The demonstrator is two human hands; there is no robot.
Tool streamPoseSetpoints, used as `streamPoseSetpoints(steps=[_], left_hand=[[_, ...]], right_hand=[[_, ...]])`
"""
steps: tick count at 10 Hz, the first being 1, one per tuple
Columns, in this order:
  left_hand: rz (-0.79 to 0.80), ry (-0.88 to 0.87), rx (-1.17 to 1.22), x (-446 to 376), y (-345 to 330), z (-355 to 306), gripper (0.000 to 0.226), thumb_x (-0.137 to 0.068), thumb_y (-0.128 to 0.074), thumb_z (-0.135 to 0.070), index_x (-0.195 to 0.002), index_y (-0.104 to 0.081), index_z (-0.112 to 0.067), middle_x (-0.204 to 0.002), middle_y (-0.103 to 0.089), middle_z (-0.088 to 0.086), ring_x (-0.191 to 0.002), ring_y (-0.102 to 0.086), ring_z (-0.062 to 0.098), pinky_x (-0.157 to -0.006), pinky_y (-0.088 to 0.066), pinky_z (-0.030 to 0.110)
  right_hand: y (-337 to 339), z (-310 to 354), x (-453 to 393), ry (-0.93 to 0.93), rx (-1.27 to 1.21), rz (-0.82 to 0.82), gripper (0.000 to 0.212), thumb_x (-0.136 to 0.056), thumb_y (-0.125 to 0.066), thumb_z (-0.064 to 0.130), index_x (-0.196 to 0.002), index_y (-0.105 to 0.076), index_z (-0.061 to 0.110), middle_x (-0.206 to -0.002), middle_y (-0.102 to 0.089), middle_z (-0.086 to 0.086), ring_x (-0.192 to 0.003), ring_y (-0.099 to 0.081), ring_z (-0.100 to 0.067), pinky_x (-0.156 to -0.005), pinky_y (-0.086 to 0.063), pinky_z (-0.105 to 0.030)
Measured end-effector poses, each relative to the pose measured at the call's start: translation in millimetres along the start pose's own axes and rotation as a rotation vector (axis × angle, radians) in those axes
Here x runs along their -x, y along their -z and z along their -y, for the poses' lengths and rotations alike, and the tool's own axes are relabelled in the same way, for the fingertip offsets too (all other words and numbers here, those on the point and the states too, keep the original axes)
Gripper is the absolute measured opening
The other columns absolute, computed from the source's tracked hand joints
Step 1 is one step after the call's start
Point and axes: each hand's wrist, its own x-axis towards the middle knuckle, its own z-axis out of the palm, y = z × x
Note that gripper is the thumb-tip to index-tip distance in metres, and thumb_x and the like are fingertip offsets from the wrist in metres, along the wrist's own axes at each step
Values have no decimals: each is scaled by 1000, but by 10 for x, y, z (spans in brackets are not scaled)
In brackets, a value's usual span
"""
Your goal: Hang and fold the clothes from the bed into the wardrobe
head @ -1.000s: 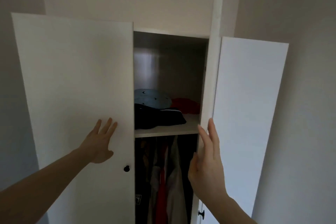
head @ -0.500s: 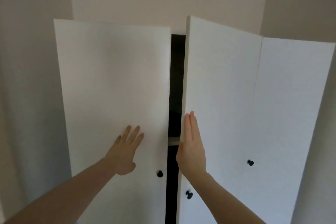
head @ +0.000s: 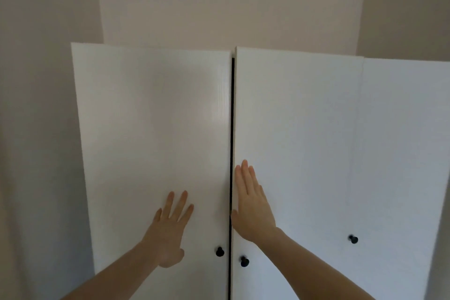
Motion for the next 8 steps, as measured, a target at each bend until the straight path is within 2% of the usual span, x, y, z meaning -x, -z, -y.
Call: streamPoseSetpoints(steps=[2, 4, 6, 7, 8], left_hand=[[23, 36, -1, -51, -39, -7, 113, -90, -59, -44, -154, 34, -27, -143, 62, -1, -139, 49, 37, -126, -4, 58], [-6, 70, -20, -36, -121, 15, 121, -85, -64, -30, -151, 38, -30, -143, 63, -3, -139, 50, 34, -123, -13, 62], [-16, 103, -33, -68, -148, -12, 119, -80, -59, -24, -151, 38, -29, -142, 63, -1, -138, 51, 36, -120, -24, 59], [25, 101, -19, -54, -51, -53, 112, -82, -55, -24, -156, 30, -30, -143, 63, -1, -140, 48, 36, -124, -13, 59], [65, 76, 25, 60, 120, -91, 103, -89, -55, -36, -161, 19, -29, -156, 49, -1, -148, 37, 35, -127, -7, 54]], right_hand=[[-155, -95, -111, -4, 27, 114, 105, -91, -56, 13, -160, 24, 17, -158, 47, 5, -151, 36, -22, -129, -11, -48], [-245, -132, -226, 5, 18, 183, 112, -83, -57, 9, -159, 26, 12, -156, 50, 1, -148, 40, -26, -129, -13, -49], [-216, -150, -264, 7, 22, 224, 117, -84, -63, 18, -158, 27, 14, -156, 50, 2, -148, 40, -26, -128, -16, -50], [-109, -134, -285, -5, -11, 261, 116, -86, -65, 19, -159, 25, 15, -158, 48, 3, -150, 37, -25, -128, -19, -48], [104, -73, -252, -34, -144, 374, 108, -90, -64, 18, -162, 16, 16, -163, 40, 5, -157, 21, -23, -126, -26, -40]])
